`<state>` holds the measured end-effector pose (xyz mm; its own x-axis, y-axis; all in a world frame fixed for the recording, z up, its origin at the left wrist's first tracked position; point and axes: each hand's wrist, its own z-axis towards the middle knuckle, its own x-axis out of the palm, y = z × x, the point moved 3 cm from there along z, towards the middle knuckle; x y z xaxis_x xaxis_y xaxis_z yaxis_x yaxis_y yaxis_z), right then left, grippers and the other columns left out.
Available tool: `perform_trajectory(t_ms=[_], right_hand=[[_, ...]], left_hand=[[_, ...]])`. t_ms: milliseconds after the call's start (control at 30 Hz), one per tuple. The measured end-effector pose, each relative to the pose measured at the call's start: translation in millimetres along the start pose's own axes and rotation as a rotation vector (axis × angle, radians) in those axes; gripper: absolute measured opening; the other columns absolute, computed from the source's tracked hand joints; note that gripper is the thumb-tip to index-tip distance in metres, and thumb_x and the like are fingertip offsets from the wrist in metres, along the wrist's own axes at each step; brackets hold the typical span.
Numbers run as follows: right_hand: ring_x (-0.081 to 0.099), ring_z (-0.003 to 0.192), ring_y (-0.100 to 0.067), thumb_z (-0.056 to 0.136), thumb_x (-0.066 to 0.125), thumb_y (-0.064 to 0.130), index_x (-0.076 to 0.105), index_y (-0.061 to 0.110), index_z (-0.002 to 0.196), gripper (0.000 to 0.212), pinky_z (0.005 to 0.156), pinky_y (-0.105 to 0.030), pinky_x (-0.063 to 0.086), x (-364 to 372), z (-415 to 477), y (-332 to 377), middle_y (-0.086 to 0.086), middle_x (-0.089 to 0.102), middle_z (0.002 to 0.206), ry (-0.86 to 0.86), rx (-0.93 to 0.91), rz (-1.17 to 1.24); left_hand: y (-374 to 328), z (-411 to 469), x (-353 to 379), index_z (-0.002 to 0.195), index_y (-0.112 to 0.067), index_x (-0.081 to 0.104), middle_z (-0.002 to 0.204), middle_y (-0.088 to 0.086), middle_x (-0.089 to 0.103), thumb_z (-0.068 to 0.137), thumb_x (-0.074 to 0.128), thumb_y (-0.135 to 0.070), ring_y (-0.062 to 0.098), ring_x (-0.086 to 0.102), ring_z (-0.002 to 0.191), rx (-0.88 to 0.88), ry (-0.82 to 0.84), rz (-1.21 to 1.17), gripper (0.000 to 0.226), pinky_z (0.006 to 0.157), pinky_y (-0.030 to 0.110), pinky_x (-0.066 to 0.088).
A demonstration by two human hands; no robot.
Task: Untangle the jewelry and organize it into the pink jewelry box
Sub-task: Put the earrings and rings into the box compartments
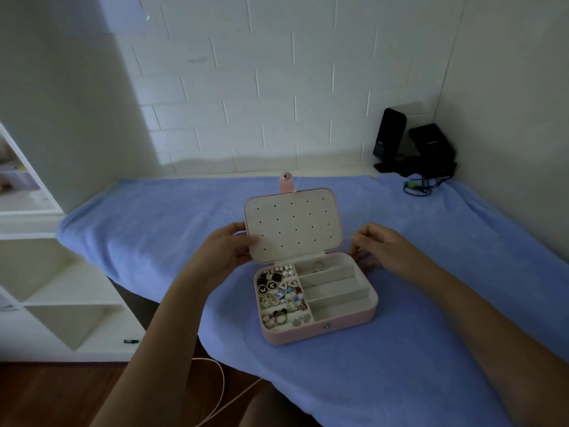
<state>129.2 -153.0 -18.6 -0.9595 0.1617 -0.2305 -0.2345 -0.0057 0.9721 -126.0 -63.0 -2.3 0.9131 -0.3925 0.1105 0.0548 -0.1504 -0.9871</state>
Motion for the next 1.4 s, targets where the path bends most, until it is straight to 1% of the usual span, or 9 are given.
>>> perform_trajectory(t_ms=[200,333,400,500,600,733,833,1000,1400], right_hand=[[0.067,0.075,-0.020,0.075,0.066,0.046,0.061,0.012,0.099,0.042,0.065,-0.030,0.054,5.9,4.9,2.3,-0.010,0.067,0.094,0.145,0.131,0.258],[0.065,0.099,-0.004,0.093,0.046,0.044,0.056,0.033,0.123,0.033,0.081,-0.024,0.053,9.4,6.5,-10.5,0.007,0.064,0.120,0.284,-0.013,0.130],[0.058,0.115,-0.008,0.084,0.053,0.061,0.046,0.039,0.132,0.053,0.100,-0.034,0.047,7.0,-0.4,-12.5,0.002,0.052,0.137,0.384,0.022,0.171],[0.047,0.129,-0.012,0.061,0.057,0.081,0.035,0.027,0.142,0.100,0.104,-0.030,0.041,5.8,-11.9,-5.0,0.004,0.047,0.142,0.545,0.039,0.213],[0.050,0.125,-0.009,0.060,0.071,0.070,0.045,0.026,0.135,0.091,0.096,-0.022,0.045,7.7,-13.3,-2.0,0.007,0.050,0.138,0.577,0.055,0.199],[0.055,0.118,-0.011,0.060,0.081,0.038,0.051,0.033,0.129,0.075,0.089,-0.023,0.048,9.2,-13.9,0.9,0.004,0.051,0.135,0.557,0.051,0.079],[0.055,0.117,-0.011,0.066,0.074,0.029,0.050,0.032,0.129,0.068,0.088,-0.024,0.049,8.5,-15.7,2.5,0.004,0.051,0.134,0.559,0.044,0.078],[0.053,0.120,-0.011,0.074,0.066,0.016,0.049,0.032,0.131,0.062,0.092,-0.024,0.048,8.0,-13.9,0.7,0.005,0.049,0.136,0.553,0.049,0.062],[0.053,0.121,-0.006,0.073,0.071,0.013,0.049,0.035,0.132,0.067,0.092,-0.021,0.047,6.2,-12.7,0.8,0.010,0.051,0.136,0.567,0.046,0.048]], left_hand=[[-32.1,-31.1,11.4,0.109,-0.014,0.061,0.098,-0.002,0.070,0.078,0.069,-0.037,0.014,0.066,0.093,0.300,0.067,0.208,0.039,0.079,0.024,0.054],[-30.9,-60.2,24.8,0.114,-0.040,0.064,0.107,-0.023,0.065,0.081,0.051,-0.065,-0.004,0.059,0.101,0.410,0.271,0.628,0.043,0.082,0.013,0.047],[-22.8,-70.1,25.2,0.116,-0.054,0.057,0.120,-0.029,0.058,0.069,0.039,-0.085,-0.006,0.053,0.113,0.362,0.336,0.729,0.060,0.090,0.014,0.044],[-6.3,-80.6,33.0,0.124,-0.057,0.046,0.140,-0.034,0.037,0.067,0.031,-0.089,-0.012,0.032,0.130,0.241,0.433,0.798,0.067,0.107,0.016,0.027],[11.5,-85.3,51.0,0.145,-0.041,0.013,0.152,-0.022,-0.003,0.080,0.024,-0.077,0.000,-0.005,0.142,0.252,0.447,1.195,0.076,0.113,0.020,-0.006],[15.3,-76.9,69.5,0.148,-0.029,-0.011,0.156,0.000,-0.019,0.078,0.037,-0.074,0.021,-0.016,0.144,0.175,0.305,1.531,0.096,0.116,0.044,-0.008],[10.1,-67.1,75.5,0.148,-0.028,-0.014,0.156,0.004,-0.020,0.069,0.051,-0.077,0.026,-0.017,0.144,0.063,0.312,1.542,0.113,0.113,0.057,-0.007],[0.0,-58.0,81.7,0.148,-0.027,-0.014,0.158,0.005,-0.010,0.060,0.064,-0.075,0.028,-0.006,0.145,-0.006,0.352,1.558,0.126,0.113,0.059,0.000],[11.1,-60.6,96.5,0.148,-0.013,-0.009,0.150,0.014,0.014,0.056,0.071,-0.071,0.035,0.018,0.136,0.150,0.257,1.733,0.135,0.111,0.057,0.014]])
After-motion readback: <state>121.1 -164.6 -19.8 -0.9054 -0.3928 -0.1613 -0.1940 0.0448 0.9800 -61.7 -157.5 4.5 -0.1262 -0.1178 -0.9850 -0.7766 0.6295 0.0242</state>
